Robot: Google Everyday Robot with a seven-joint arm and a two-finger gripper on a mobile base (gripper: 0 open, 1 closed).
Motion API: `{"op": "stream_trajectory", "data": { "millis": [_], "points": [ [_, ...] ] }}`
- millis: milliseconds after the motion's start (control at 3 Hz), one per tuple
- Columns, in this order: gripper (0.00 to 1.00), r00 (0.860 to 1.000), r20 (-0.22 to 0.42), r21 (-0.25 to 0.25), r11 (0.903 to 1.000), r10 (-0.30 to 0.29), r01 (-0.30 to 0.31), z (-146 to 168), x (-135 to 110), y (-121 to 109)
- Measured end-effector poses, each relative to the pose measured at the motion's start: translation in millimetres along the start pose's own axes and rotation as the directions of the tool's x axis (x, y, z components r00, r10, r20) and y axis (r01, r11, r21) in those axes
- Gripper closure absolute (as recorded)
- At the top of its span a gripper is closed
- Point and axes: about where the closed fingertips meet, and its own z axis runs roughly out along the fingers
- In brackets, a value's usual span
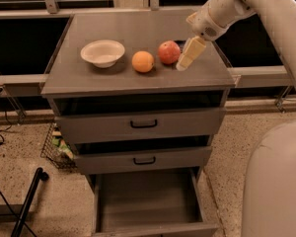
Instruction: Place apple into bottom drawer
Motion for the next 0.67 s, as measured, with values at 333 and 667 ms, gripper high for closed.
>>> {"op": "stream_trajectory", "data": {
  "millis": [333,667],
  "points": [
    [0.00,0.998,0.033,-0.017,0.9987,0.048,-0.048,28,2,-9],
    [0.00,0.996,0.042,-0.031,0.9962,0.083,-0.081,45,7,-13]
  ]
}}
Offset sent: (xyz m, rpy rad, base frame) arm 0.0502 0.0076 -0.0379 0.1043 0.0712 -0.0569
